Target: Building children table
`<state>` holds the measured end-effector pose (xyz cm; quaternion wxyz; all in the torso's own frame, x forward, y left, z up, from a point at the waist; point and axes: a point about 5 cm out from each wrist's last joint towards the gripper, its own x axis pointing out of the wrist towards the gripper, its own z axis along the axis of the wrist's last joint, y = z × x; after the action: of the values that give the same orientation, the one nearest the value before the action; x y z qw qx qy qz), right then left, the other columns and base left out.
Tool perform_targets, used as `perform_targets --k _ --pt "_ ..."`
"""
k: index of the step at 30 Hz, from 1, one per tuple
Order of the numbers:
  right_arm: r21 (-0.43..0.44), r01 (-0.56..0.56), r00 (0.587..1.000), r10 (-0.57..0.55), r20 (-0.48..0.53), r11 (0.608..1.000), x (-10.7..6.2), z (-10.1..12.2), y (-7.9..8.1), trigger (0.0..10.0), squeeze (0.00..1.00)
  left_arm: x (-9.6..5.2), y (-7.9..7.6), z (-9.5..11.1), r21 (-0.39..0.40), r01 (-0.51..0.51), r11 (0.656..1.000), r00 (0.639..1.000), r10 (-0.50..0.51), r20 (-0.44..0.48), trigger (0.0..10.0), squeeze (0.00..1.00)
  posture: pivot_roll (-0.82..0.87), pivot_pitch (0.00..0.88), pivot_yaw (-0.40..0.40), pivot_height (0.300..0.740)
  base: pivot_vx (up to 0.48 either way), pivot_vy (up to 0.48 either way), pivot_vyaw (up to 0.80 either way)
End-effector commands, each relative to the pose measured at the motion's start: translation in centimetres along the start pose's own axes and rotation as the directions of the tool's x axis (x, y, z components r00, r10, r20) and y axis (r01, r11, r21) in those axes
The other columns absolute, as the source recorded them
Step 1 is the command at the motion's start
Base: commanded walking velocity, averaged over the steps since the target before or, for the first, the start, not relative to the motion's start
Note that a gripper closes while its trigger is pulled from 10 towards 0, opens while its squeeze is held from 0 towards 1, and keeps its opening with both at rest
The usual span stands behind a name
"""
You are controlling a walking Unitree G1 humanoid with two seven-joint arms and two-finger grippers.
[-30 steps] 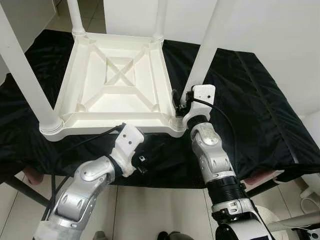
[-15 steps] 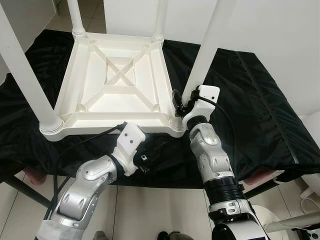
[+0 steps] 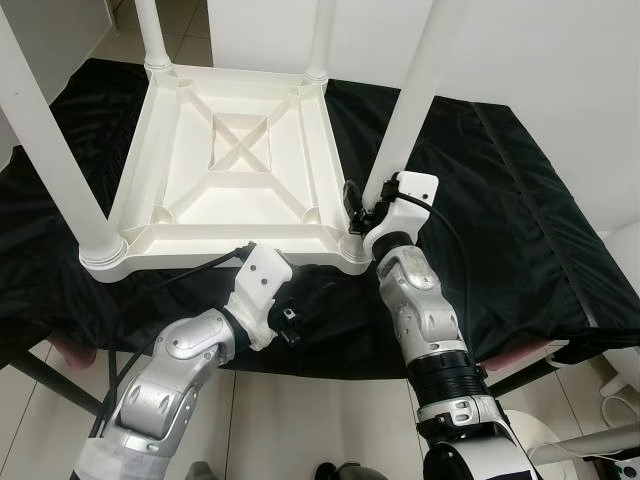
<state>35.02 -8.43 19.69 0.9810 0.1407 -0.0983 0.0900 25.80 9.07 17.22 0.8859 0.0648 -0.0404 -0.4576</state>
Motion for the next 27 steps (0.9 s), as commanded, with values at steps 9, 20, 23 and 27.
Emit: perform_targets --k 9,20,23,27 --pt "0.165 0.027 1.000 -0.025 -0.012 0.986 0.1 0.1 -0.7 10.0 0.00 0.5 -0.3 0.5 0.002 -0.004 1.000 1.000 0.004 0.013 10.0 0.00 0.08 0.117 -0.097 0.740 0.000 0.000 0.00" --pt "0.511 0.033 0.999 -0.033 -0.008 0.859 0.0 0.2 -1.9 10.0 0.00 1.8 -0.7 2.7 -0.027 -0.021 0.999 0.994 0.023 0.106 10.0 0.00 0.07 0.122 -0.094 0.740 0.000 0.000 0.00" --pt "0.574 0.025 1.000 -0.027 -0.005 0.819 -0.2 -0.1 -2.3 10.0 0.00 2.4 -1.5 3.1 -0.035 -0.012 0.999 0.992 0.016 0.123 10.0 0.00 0.07 0.126 -0.092 0.740 0.000 0.000 0.00" --pt "0.709 0.033 0.999 -0.031 -0.015 0.704 -0.8 -1.1 -3.3 10.0 0.00 3.4 -3.7 2.7 -0.060 0.042 0.997 0.993 -0.036 0.109 10.0 0.00 0.06 0.139 -0.088 0.740 0.000 0.000 0.00"
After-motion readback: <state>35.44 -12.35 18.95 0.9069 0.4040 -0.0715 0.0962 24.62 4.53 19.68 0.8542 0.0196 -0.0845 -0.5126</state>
